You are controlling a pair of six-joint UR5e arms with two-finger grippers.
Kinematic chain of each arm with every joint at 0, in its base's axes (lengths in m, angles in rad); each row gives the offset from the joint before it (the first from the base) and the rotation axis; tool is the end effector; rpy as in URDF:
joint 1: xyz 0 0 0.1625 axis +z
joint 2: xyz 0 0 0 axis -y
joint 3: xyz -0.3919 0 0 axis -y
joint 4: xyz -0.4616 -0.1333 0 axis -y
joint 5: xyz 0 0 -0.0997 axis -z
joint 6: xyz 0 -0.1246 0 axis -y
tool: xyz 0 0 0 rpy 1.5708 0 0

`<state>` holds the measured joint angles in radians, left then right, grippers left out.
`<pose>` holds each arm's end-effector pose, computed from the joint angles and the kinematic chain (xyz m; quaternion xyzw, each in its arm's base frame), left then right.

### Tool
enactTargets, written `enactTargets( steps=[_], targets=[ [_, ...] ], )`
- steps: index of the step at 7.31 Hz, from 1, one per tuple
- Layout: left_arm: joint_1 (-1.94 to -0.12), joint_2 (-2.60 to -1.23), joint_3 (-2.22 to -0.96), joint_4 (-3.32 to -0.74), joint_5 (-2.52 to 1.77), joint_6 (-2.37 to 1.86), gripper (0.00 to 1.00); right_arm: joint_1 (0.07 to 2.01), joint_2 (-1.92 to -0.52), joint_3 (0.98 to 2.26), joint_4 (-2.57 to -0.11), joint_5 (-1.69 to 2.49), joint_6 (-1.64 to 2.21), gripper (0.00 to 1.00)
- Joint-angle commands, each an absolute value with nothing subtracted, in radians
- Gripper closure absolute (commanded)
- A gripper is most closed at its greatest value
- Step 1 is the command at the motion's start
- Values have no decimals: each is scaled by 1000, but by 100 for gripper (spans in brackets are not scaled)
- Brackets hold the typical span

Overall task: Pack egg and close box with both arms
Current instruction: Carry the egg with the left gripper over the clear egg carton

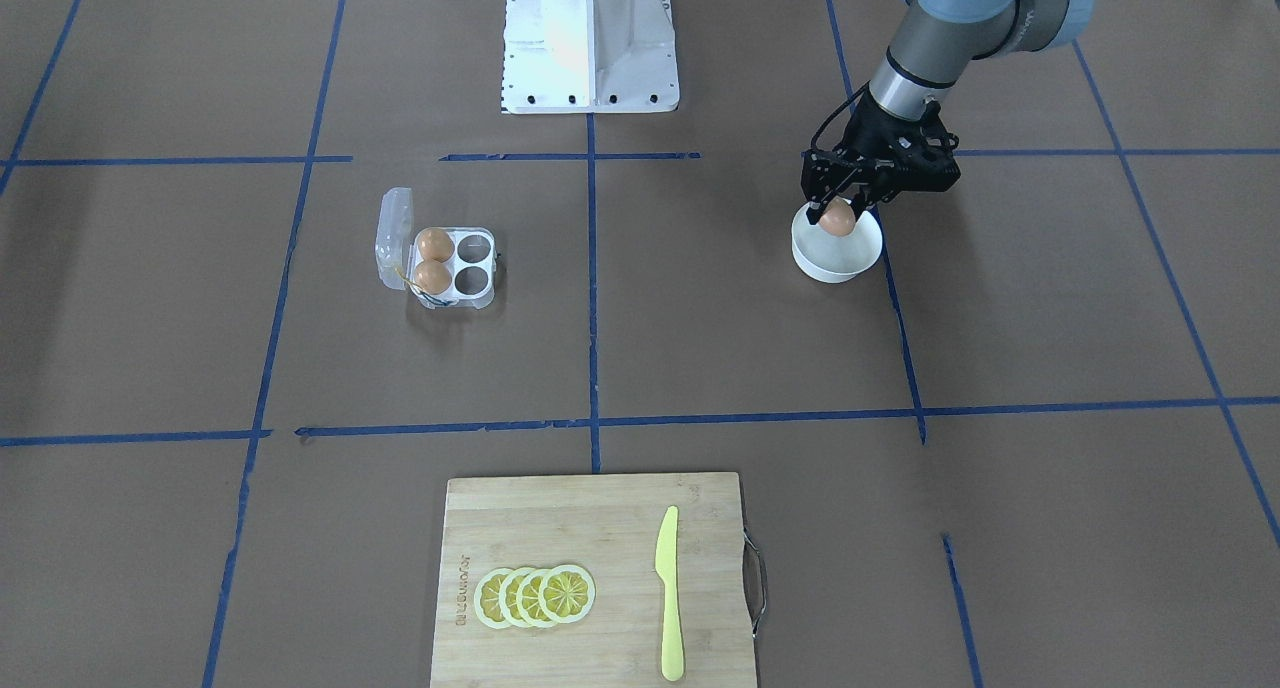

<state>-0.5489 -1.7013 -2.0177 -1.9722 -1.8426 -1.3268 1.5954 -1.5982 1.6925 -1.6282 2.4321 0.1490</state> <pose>0.4538 -0.3946 0.2833 0.0695 0.4758 -0.0698 0.8740 0.0523 -0.5503 0.5882 -0.0092 -0.4176 0.0711 0.9058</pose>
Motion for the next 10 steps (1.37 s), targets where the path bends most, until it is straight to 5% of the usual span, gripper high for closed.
enactTargets(
  steps=[1,7,10],
  targets=[
    [-540,-1988,-1891,-1967,-1844,-1360,100,1595,-1608,1695,-1608,2431,146,0],
    [-309,-2412,-1390,-2328,-1628,-1407,100,1595,-1614,1690,-1578,2444,178,0],
    [-296,-2454,-1313,-2373,-1585,-1408,100,1595,-1615,1684,-1578,2471,176,0]
  ],
)
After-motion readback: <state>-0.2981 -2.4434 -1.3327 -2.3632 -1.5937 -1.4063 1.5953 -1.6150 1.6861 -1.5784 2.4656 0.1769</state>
